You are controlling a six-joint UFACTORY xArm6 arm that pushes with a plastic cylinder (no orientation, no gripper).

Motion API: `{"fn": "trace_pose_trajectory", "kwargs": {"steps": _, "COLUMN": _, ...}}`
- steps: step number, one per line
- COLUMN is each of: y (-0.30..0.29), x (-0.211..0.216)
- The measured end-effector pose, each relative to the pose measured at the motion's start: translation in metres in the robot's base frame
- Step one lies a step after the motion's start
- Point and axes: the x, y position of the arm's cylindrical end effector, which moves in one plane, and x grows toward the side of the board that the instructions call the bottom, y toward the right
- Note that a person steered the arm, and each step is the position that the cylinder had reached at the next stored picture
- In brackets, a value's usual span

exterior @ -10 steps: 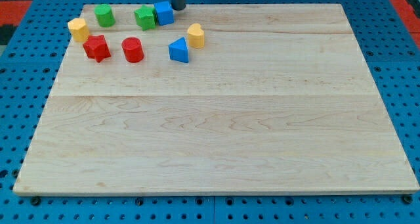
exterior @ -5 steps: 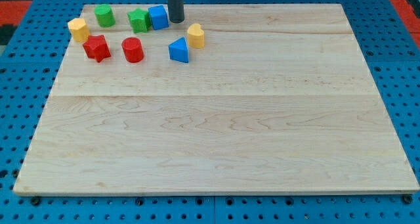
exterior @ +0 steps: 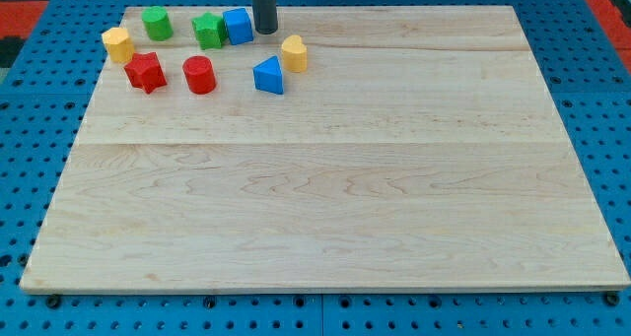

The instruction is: Push the green star to the top left

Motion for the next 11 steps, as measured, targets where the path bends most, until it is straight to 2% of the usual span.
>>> {"fn": "trace_pose_trajectory", "kwargs": {"steps": 1, "y": 0.010, "x": 0.041}}
{"fn": "trace_pose_trajectory", "kwargs": {"steps": 2, "y": 0.073, "x": 0.103}}
{"fn": "trace_pose_trajectory", "kwargs": {"steps": 3, "y": 0.077, "x": 0.143}}
{"fn": "trace_pose_trajectory", "kwargs": {"steps": 4, "y": 0.082, "x": 0.106}}
{"fn": "trace_pose_trajectory", "kwargs": {"steps": 5, "y": 0.040, "x": 0.071}}
{"fn": "trace_pose_trajectory", "kwargs": {"steps": 6, "y": 0.033, "x": 0.048}}
{"fn": "trace_pose_trajectory", "kwargs": {"steps": 7, "y": 0.027, "x": 0.077}}
{"fn": "trace_pose_trajectory", "kwargs": {"steps": 8, "y": 0.087, "x": 0.160}}
{"fn": "trace_pose_trajectory", "kwargs": {"steps": 9, "y": 0.130, "x": 0.214}}
{"fn": "trace_pose_trajectory", "kwargs": {"steps": 10, "y": 0.131, "x": 0.173}}
{"fn": "trace_pose_trajectory", "kwargs": {"steps": 11, "y": 0.122, "x": 0.169}}
